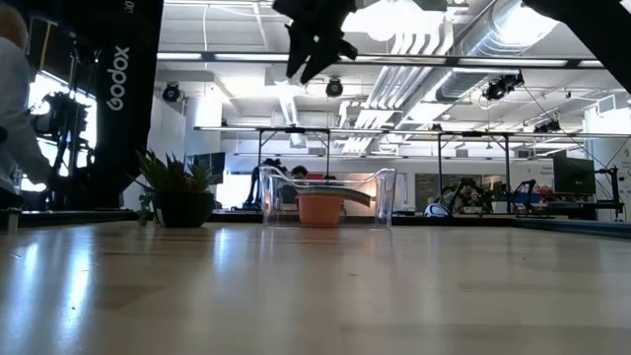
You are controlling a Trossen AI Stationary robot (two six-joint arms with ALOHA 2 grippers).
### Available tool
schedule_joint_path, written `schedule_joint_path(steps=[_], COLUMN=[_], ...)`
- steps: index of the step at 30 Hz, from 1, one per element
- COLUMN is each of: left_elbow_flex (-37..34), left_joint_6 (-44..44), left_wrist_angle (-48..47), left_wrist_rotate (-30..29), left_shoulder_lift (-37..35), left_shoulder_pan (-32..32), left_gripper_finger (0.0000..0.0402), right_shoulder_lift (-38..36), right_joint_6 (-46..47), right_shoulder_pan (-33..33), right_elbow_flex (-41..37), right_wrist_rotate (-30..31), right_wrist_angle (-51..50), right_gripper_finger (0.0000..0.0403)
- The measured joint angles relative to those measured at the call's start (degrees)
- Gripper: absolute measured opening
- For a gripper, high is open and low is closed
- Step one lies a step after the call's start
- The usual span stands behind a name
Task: Nest measuring cups in basket
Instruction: Return to Home Position
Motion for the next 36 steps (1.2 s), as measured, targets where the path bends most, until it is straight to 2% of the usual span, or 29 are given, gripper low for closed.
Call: schedule_joint_path(steps=[7, 11, 17, 24, 32, 36], left_elbow_flex=[-10.7, -14.4, -23.5, -31.4, -31.7, -31.7], left_joint_6=[-0.1, 1.6, 1.4, -3.5, 1.6, 1.7], left_wrist_angle=[7.1, 9.1, 20.7, 26.6, 27.9, 26.7], left_wrist_rotate=[0.1, 0.3, 1.0, 2.0, 1.5, 0.6], left_shoulder_lift=[-11.9, -11.7, -11.8, -11.9, -11.2, -11.0], left_shoulder_pan=[0.0, -0.2, -0.3, -0.3, -0.4, -0.4], left_gripper_finger=[0.0085, 0.0085, 0.0085, 0.0085, 0.0085, 0.0085], right_shoulder_lift=[0.0, -0.3, -0.9, -5.8, -16.9, -24.3], right_joint_6=[5.6, 7.0, 6.9, 4.3, 1.4, 5.7], right_shoulder_pan=[5.4, 7.8, 10.5, 12.0, 12.4, 13.8], right_elbow_flex=[0.0, 0.0, 0.0, 0.0, -0.1, -0.1], right_wrist_rotate=[1.4, 1.4, 2.5, 10.9, 20.8, 28.8], right_wrist_angle=[0.2, 1.4, 2.8, -1.4, -13.7, -23.9], right_gripper_finger=[0.0165, 0.0165, 0.0165, 0.0165, 0.0165, 0.0165])
